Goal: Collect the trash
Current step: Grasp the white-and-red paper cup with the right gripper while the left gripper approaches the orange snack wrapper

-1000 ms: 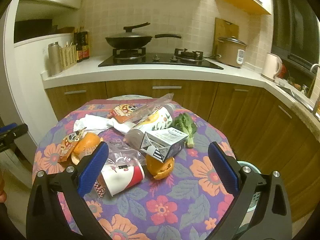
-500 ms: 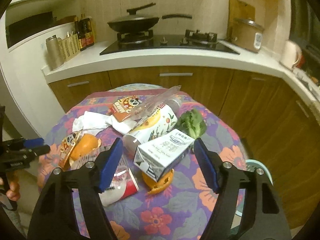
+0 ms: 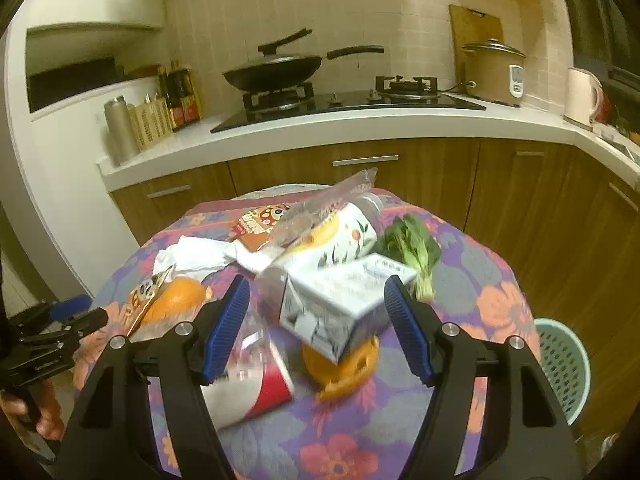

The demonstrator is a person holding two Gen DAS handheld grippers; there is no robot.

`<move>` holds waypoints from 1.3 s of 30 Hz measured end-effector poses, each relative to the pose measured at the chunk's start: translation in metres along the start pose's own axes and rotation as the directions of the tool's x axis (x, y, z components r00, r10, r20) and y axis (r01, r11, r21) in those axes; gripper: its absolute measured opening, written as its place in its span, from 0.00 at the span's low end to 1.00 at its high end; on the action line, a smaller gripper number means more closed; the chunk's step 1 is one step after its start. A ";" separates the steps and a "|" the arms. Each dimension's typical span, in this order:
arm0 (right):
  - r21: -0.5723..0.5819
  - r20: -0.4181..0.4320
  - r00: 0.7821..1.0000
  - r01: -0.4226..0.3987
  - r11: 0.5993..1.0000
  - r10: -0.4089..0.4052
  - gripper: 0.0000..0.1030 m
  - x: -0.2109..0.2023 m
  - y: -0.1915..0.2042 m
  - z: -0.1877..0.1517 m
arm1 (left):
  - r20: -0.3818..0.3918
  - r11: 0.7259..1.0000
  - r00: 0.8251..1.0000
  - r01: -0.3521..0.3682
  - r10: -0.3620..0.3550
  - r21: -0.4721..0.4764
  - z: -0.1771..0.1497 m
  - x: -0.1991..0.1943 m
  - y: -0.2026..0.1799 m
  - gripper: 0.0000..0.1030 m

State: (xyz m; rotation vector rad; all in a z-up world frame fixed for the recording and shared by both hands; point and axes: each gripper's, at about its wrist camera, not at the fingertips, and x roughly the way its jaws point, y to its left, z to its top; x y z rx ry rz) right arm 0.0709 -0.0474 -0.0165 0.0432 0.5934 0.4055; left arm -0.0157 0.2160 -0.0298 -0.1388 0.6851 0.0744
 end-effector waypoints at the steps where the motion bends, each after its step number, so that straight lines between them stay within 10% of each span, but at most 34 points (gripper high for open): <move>1: -0.010 0.012 1.000 0.002 1.000 -0.001 0.64 -0.005 0.001 -0.005 | 0.004 1.000 1.000 0.004 -0.004 -0.007 -0.003 0.000 -0.002 0.58; 21: -0.041 -0.064 0.997 -0.043 0.998 0.040 0.63 -0.015 0.047 -0.073 | 0.033 0.992 0.994 -0.099 0.101 -0.082 -0.038 -0.003 -0.002 0.58; 39: -0.034 -0.116 0.991 0.060 0.998 -0.063 0.27 0.015 0.069 -0.072 | -0.056 0.991 0.990 -0.132 0.132 0.010 -0.024 0.027 -0.012 0.38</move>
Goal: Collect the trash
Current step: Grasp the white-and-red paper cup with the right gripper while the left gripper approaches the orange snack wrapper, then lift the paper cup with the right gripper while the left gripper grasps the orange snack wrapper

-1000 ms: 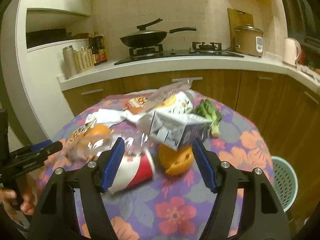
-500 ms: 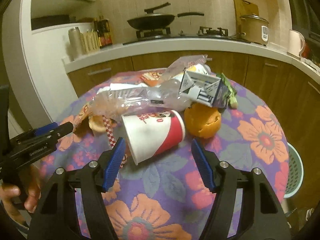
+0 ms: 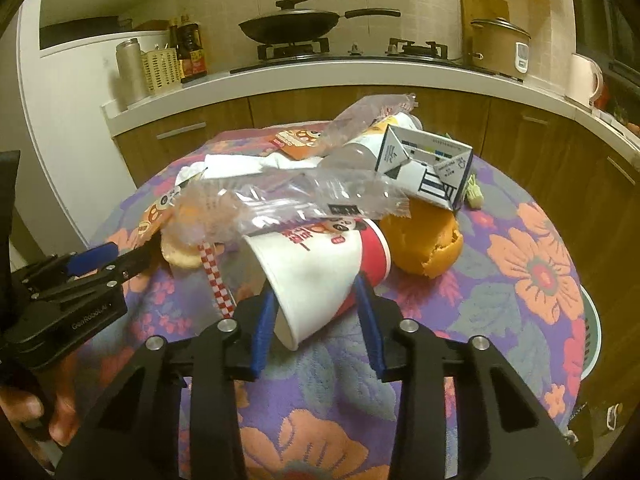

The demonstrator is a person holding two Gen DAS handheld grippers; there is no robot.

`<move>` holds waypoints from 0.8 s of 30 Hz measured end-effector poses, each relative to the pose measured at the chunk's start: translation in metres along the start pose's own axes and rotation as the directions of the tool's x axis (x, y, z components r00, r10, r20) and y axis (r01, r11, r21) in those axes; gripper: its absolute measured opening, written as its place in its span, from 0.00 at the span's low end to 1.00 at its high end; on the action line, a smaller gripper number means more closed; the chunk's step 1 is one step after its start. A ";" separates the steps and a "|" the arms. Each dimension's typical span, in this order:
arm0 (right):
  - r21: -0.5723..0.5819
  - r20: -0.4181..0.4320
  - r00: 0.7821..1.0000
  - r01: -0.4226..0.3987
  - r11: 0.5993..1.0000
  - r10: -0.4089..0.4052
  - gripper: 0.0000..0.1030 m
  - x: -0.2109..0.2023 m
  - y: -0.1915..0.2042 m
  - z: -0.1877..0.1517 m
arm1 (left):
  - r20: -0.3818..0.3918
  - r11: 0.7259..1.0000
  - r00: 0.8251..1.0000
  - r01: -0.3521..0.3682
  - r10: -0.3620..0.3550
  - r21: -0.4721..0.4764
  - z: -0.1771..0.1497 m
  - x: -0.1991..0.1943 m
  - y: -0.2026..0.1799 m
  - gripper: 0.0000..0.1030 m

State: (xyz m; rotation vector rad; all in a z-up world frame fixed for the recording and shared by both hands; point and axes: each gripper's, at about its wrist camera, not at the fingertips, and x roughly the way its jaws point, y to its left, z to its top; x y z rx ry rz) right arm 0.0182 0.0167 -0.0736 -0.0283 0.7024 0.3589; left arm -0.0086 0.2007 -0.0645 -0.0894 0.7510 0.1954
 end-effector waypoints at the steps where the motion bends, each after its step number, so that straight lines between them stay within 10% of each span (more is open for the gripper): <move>1: -0.001 -0.001 1.000 0.007 1.000 -0.007 0.21 0.000 0.000 0.000 | 0.002 1.000 1.000 0.003 -0.003 -0.002 0.000 0.001 0.000 0.33; 4: 0.010 -0.009 1.000 0.015 1.000 -0.015 0.05 0.002 -0.004 0.000 | 0.014 1.000 1.000 0.000 0.000 0.002 0.003 0.001 0.000 0.27; 11: 0.042 0.010 1.000 0.016 0.999 -0.016 0.01 -0.004 -0.017 0.001 | 0.028 1.000 0.999 0.019 -0.019 0.003 0.014 0.006 0.000 0.03; 24: 0.046 0.059 0.998 -0.042 0.998 0.039 0.01 -0.026 -0.032 -0.007 | 0.164 0.992 0.982 0.104 -0.092 -0.064 0.012 -0.019 0.007 0.00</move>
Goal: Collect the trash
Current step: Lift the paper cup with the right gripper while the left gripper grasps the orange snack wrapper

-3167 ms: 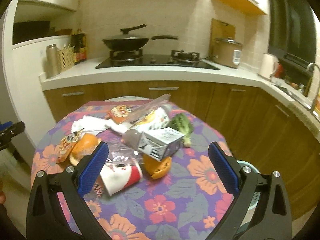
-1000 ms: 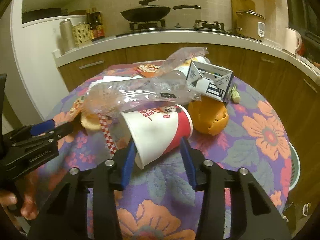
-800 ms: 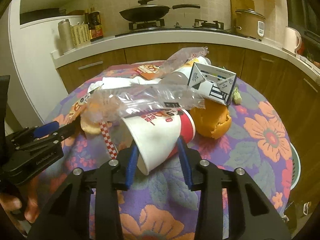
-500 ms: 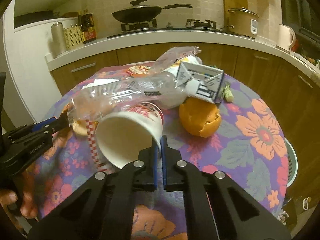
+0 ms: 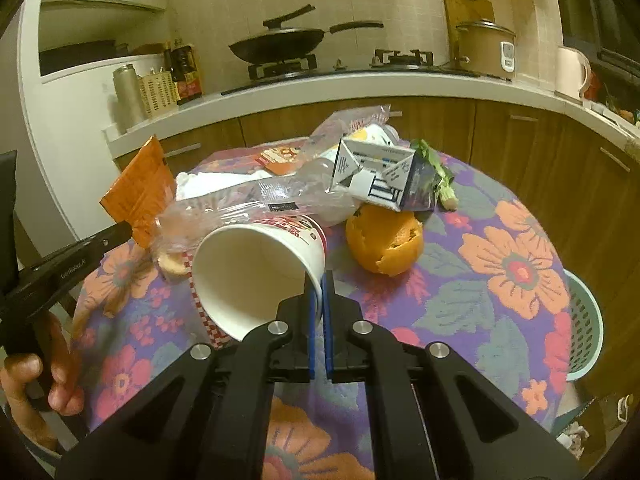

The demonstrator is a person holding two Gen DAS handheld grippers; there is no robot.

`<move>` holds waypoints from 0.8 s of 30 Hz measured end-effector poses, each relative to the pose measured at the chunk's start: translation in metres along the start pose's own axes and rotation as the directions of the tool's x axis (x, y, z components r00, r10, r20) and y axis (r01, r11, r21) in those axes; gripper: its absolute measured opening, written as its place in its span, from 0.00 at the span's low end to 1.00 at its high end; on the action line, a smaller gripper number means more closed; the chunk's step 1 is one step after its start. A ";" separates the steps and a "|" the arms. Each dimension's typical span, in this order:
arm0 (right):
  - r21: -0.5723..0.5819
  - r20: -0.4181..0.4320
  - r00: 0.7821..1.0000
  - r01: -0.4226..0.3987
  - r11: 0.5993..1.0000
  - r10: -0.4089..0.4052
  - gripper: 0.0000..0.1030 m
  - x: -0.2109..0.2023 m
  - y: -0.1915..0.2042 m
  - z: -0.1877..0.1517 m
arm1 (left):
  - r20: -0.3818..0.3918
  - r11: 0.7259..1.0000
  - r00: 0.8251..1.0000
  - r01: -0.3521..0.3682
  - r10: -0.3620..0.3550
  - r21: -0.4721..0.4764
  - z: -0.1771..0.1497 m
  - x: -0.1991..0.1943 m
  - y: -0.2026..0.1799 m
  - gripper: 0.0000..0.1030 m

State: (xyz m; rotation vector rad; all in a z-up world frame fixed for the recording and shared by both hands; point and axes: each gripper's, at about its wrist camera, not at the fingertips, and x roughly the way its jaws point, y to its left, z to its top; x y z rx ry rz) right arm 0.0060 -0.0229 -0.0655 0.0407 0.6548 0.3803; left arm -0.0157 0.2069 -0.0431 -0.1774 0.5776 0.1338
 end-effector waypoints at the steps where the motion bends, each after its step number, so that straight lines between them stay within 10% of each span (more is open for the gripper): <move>1: -0.002 0.007 1.000 0.001 1.000 -0.001 0.01 -0.004 -0.001 0.000 | 0.009 1.000 1.000 0.005 -0.005 -0.002 0.001 -0.003 -0.001 0.00; 16: 0.000 0.067 0.998 -0.020 1.000 0.020 0.01 -0.045 -0.024 -0.003 | 0.149 0.997 0.987 0.067 -0.062 -0.032 0.007 -0.058 -0.013 0.00; 24: -0.007 0.010 1.000 -0.022 1.000 0.022 0.01 -0.032 -0.026 -0.015 | 0.053 0.997 0.997 0.064 -0.062 -0.038 -0.009 -0.036 0.000 0.00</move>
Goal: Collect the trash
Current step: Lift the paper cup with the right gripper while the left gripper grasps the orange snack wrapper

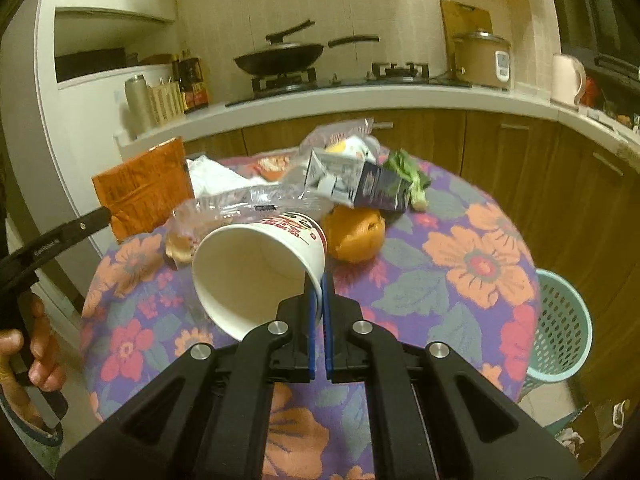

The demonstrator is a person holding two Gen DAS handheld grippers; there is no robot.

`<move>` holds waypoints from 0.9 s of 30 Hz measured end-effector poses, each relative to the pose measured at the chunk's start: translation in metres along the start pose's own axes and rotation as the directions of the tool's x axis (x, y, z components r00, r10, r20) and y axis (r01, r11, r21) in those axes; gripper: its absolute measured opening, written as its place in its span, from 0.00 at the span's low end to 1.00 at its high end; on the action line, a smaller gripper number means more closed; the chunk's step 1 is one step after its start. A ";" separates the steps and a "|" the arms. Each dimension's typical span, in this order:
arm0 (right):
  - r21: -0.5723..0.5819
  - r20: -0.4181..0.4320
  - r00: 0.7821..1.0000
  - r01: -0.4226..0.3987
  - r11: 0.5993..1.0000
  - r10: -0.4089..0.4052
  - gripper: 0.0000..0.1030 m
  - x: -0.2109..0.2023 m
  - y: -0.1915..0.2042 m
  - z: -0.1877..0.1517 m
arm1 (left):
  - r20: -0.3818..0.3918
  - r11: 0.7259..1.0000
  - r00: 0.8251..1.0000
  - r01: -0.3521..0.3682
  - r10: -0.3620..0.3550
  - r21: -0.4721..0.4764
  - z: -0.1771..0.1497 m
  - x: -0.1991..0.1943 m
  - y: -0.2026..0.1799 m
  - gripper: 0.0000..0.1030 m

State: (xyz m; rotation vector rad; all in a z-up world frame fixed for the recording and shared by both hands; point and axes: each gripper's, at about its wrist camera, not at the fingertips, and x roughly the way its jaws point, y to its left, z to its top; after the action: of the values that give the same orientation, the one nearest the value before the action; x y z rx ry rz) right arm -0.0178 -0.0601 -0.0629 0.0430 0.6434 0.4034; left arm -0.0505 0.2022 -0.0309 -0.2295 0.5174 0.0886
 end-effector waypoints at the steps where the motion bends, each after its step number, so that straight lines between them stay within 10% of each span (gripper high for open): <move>1: -0.004 -0.006 1.000 0.003 1.000 -0.003 0.01 0.002 0.000 -0.002 | -0.011 1.000 1.000 0.002 -0.002 0.004 -0.002 0.003 0.002 0.00; 17: 0.005 -0.064 0.998 -0.020 1.000 0.020 0.01 0.013 -0.009 -0.004 | -0.048 0.978 0.998 0.058 -0.049 0.203 0.004 0.032 -0.033 0.39; 19: 0.012 -0.068 0.997 -0.030 0.999 0.031 0.01 0.016 -0.010 -0.003 | -0.046 0.969 0.998 0.057 -0.047 0.241 0.005 0.033 -0.043 0.38; 23: 0.016 -0.078 0.996 -0.036 0.999 0.038 0.02 0.022 -0.011 0.000 | -0.070 0.958 0.996 0.076 -0.058 0.277 0.007 0.041 -0.059 0.01; 27: 0.017 -0.087 0.996 -0.030 0.999 0.031 0.02 0.027 -0.013 0.002 | -0.079 0.958 0.994 0.096 -0.077 0.272 0.005 0.047 -0.066 0.00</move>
State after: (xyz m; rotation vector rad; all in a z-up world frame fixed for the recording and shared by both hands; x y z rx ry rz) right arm 0.0073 -0.0613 -0.0789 0.0503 0.7333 0.4316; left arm 0.0020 0.1411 -0.0370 0.0177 0.5800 -0.0769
